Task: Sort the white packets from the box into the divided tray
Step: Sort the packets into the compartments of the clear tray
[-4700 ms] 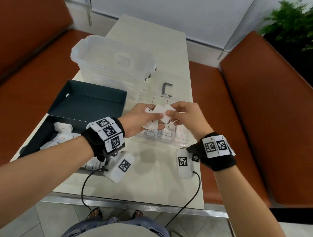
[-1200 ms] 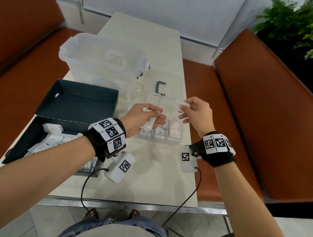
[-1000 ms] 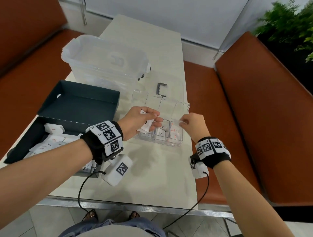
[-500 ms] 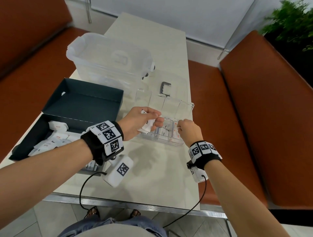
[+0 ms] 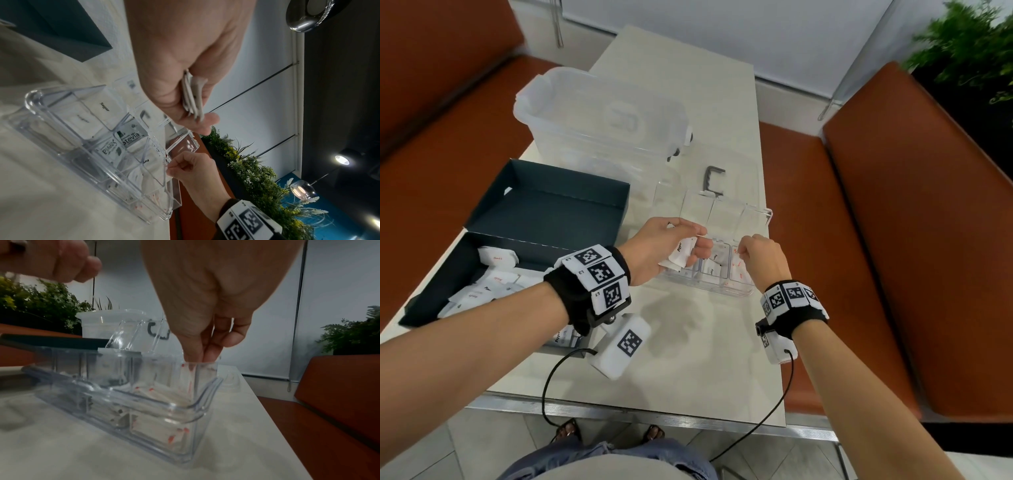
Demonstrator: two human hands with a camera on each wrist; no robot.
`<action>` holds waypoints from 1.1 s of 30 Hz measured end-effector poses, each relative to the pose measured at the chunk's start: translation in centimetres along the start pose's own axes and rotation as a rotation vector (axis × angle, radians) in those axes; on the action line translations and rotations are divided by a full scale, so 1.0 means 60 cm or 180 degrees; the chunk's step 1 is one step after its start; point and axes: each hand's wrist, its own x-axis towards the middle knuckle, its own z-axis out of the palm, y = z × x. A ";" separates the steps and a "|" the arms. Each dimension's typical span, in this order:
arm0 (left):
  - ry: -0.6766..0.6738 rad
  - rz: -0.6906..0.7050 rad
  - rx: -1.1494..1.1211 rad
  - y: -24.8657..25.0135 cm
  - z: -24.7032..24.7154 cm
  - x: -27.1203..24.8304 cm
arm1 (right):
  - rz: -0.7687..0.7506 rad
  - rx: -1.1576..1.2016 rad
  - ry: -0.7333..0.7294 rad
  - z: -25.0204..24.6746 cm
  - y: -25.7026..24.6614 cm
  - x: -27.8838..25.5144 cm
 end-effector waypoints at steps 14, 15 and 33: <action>-0.0155 -0.0468 0.0065 0.016 0.013 0.002 | 0.0053 0.2530 0.0198 -0.073 -0.120 -0.055; -0.0224 -0.0490 0.0027 0.016 0.014 0.001 | 0.0111 0.2628 0.0109 -0.076 -0.120 -0.054; -0.0450 0.0110 0.0134 0.001 -0.008 -0.010 | 0.0764 0.4579 0.0251 -0.114 -0.046 -0.064</action>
